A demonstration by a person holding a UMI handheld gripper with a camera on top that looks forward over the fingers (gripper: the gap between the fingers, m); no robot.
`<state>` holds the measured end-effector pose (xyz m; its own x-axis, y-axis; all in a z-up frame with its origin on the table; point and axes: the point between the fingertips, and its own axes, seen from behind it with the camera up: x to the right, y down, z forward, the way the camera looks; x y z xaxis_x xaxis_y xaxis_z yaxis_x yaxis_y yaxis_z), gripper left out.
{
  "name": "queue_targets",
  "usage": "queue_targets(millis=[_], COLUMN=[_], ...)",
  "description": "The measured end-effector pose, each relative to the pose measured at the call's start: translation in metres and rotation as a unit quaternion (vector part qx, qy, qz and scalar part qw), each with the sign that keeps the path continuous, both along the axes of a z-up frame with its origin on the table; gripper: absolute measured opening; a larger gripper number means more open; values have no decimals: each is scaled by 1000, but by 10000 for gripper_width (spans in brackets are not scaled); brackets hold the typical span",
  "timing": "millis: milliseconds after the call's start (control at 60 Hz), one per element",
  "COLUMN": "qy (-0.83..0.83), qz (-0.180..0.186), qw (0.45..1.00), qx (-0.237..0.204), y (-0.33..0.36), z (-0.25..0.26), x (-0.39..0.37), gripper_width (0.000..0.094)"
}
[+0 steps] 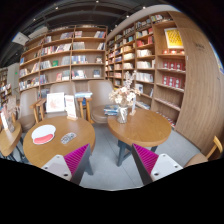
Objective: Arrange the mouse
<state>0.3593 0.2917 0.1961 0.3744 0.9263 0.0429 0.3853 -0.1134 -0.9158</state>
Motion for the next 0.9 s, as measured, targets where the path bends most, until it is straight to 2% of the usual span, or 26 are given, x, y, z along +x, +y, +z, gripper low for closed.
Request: queue_targets(millis=[300, 617, 900], qy=[-14, -38, -54], qz=[64, 162, 180], qw=[998, 986, 982], qx=[-6, -12, -26], y=[-75, -178, -210], z=[-31, -87, -143], x=[-60, -120, -182], gripper_width=[854, 855, 853])
